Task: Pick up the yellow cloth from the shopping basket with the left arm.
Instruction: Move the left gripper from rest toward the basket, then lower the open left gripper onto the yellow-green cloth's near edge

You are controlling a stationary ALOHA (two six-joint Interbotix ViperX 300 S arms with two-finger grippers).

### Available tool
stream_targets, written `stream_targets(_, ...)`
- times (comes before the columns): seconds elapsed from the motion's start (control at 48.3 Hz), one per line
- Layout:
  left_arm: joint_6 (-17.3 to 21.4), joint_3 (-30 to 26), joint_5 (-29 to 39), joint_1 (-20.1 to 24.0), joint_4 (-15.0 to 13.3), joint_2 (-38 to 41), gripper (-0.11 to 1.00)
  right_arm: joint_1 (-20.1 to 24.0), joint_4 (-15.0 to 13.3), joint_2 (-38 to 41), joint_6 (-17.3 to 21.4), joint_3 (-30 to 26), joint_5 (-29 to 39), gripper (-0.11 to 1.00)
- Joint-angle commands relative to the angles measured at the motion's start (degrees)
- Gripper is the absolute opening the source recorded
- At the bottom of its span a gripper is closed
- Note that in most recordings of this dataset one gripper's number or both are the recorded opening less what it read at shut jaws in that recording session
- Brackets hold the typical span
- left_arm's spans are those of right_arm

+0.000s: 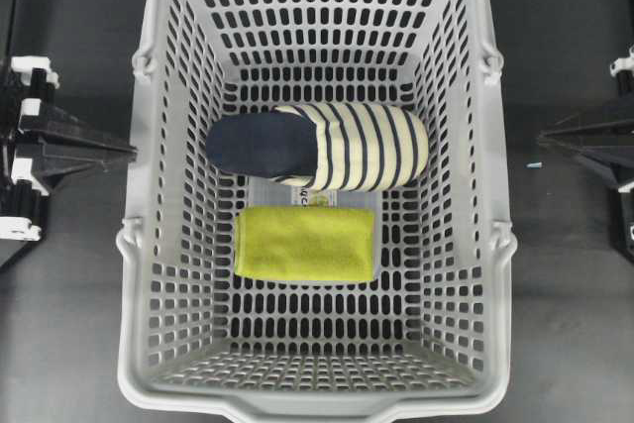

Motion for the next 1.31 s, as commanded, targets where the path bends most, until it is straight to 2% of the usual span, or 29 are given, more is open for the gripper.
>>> stream_targets(0.0, -0.7, -2.99, 1.14, -0.18, 2.46, -0.7, 0.06, 0.0, 0.18, 0.79, 0.44, -0.88, -0.44, 0.0)
stream_targets(0.083, -0.62, -5.71, 4.66, -0.18, 2.46, -0.7, 0.0, -0.09, 0.26, 0.79, 0.44, -0.79, 0.35, 0.0)
stream_targets(0.311, -0.35, -14.33, 17.05, -0.18, 2.46, 1.41, 0.0, -1.05, 0.26, 0.7, 0.44, -0.88, 6.15, -0.01)
stream_targets(0.456, -0.26, -21.8, 26.02, -0.18, 2.46, 5.8, 0.0, -1.58, 0.35, 0.7, 0.53, -1.14, 11.25, -0.01)
stream_targets(0.601, 0.0, -28.65, 33.31, -0.26, 2.46, 11.25, 0.0, -1.85, 0.44, 0.35, 0.53, -1.58, 13.18, 0.02)
stream_targets(0.642, 0.09, -30.41, 35.07, -0.26, 2.46, 12.83, 0.0, -1.93, 0.44, 0.18, 0.53, -1.67, 13.18, 0.07)
stream_targets(0.684, 0.09, -31.82, 36.74, -0.35, 2.46, 14.68, 0.0, -2.11, 0.44, -0.09, 0.53, -1.67, 13.45, 0.16)
stream_targets(0.87, -0.26, -37.18, 43.15, -0.79, 2.46, 22.85, 0.0, -2.55, 0.44, -0.88, 0.62, -1.85, 13.36, 0.69)
stream_targets(0.912, -0.35, -38.23, 44.03, -0.79, 2.46, 24.61, 0.01, -2.55, 0.44, -0.97, 0.62, -1.93, 13.36, 0.77)
stream_targets(0.953, -0.35, -39.46, 44.91, -0.97, 2.46, 26.46, 0.01, -2.55, 0.44, -1.05, 0.62, -1.85, 13.36, 0.8)
stream_targets(0.995, -0.35, -40.78, 45.7, -1.14, 2.46, 28.21, 0.05, -2.55, 0.44, -1.14, 0.53, -1.93, 13.36, 0.79)
stream_targets(1.057, -0.35, -43.33, 47.02, -1.32, 2.46, 31.38, 0.18, -2.55, 0.44, -1.23, 0.53, -1.93, 13.36, 0.77)
stream_targets(1.223, -1.14, -48.87, 50.36, -2.55, 2.46, 39.64, 0.67, -2.55, 0.44, -1.32, 0.53, -1.93, 13.27, 0.75)
stream_targets(1.285, -1.58, -51.15, 52.47, -3.52, 2.46, 43.24, 0.81, -2.55, 0.44, -1.32, 0.53, -1.85, 13.27, 0.75)
